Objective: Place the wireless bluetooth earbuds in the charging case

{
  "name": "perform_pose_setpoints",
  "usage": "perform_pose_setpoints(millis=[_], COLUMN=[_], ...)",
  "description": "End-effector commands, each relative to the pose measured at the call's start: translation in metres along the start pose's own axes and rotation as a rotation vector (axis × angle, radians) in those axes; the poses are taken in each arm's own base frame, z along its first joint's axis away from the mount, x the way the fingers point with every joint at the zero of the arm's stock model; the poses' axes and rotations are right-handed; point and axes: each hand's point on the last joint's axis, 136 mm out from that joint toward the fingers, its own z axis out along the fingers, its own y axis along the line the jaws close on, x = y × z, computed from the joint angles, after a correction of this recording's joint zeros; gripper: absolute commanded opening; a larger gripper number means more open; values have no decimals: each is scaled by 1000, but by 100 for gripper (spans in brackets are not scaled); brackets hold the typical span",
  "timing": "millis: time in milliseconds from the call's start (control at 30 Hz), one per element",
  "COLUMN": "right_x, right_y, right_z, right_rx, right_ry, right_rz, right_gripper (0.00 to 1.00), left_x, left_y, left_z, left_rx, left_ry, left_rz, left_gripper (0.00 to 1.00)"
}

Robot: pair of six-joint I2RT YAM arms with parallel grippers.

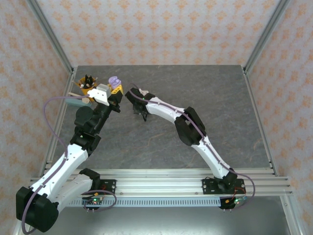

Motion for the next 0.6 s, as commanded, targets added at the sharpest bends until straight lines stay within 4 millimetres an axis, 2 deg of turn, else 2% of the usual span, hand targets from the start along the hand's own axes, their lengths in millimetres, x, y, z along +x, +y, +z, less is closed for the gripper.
perform_pose_setpoints(millis=[0,333,567], right_x=[4,8,10], right_y=[-7,-8,-14], right_z=[8,12,1], right_rx=[48,63,60], right_ry=[8,24,23], right_rz=[3,-5,-11], right_gripper=[45,28,18], left_x=[-12,-14,-13], left_y=[3,3,4], left_z=[-4,-5,-6], left_rx=[-12,-16,-16], left_ry=[-47,-53,-49], left_rz=[-14,-20,-20], left_gripper=[0,0,0])
